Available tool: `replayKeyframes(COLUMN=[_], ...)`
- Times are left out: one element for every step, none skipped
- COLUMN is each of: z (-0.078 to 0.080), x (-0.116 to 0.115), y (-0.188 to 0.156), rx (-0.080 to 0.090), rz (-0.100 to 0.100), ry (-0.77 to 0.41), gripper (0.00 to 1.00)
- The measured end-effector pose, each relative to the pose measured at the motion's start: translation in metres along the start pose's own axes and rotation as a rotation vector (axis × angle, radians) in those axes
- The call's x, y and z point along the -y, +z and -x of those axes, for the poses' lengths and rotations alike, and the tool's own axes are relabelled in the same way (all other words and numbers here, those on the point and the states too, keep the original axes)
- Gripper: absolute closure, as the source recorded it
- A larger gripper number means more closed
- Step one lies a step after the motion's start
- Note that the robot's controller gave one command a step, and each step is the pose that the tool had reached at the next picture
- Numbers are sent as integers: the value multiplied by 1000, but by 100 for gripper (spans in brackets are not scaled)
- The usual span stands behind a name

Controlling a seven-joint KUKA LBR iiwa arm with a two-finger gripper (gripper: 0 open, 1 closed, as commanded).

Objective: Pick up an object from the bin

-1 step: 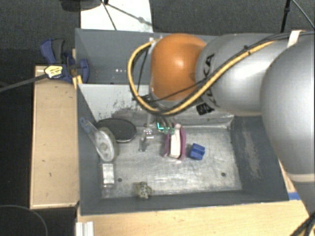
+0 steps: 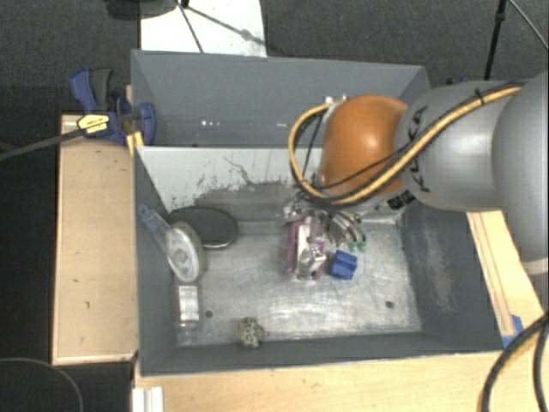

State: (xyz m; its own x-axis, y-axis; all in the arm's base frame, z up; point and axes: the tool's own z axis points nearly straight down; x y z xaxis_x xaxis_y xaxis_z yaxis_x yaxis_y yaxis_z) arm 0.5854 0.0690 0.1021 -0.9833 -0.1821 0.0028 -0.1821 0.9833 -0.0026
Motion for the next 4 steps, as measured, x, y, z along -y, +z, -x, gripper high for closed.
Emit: replayKeyframes(z=[-4,-39,-86,-63], x=[43,121,134,88], y=[28,30,30,30], rx=[8,11,12,16], rz=[7,0,1,-2], ry=[23,27,-35,-530], gripper=[0,0,0,0])
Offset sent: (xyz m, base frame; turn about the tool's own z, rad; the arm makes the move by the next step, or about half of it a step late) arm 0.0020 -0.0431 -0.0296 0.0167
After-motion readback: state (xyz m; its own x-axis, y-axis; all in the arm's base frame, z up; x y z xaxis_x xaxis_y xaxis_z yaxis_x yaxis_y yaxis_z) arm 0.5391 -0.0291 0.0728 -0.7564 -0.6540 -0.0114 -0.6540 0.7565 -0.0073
